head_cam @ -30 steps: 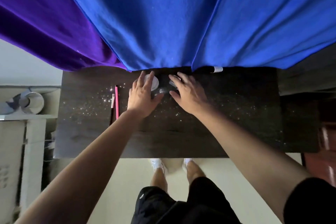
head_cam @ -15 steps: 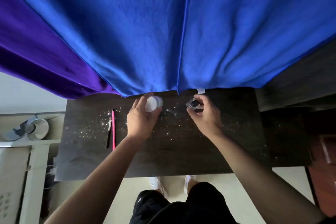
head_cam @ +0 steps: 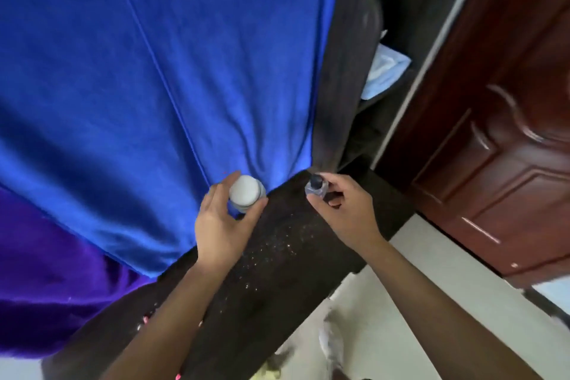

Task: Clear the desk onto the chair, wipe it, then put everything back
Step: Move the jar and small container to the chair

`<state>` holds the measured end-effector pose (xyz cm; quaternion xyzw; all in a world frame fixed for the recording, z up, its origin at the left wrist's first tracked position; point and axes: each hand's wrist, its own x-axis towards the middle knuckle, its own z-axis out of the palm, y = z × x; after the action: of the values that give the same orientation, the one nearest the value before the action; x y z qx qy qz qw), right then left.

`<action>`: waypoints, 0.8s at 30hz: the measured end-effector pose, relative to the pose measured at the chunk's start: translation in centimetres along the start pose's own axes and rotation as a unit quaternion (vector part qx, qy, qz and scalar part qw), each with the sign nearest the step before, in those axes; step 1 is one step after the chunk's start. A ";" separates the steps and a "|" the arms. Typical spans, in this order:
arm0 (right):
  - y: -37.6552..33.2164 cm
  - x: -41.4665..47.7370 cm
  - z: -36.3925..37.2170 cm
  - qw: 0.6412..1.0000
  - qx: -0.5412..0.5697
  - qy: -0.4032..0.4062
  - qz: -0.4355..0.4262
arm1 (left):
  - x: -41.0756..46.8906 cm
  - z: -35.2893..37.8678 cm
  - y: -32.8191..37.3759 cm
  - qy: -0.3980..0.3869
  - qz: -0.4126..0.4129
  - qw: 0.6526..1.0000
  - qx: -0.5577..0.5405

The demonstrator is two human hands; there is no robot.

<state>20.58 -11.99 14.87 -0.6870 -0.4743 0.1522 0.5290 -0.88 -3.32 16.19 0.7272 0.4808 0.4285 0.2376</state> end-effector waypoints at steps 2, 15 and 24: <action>0.2 -2.8 -4.0 0.998 -0.026 0.049 0.019 | -1.0 2.3 2.3 -0.042 0.022 0.998 -0.038; -2.2 -25.5 -30.1 0.914 -0.170 0.360 0.077 | -17.3 12.0 23.2 -0.288 0.245 0.910 -0.173; -3.0 -46.5 -46.7 0.829 -0.232 0.496 0.112 | -39.0 17.7 40.0 -0.380 0.327 0.826 -0.259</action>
<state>28.85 -77.02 22.30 -0.8210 -0.0892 -0.2655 0.4975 27.33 -54.32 21.91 0.8589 -0.0418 0.2797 0.4271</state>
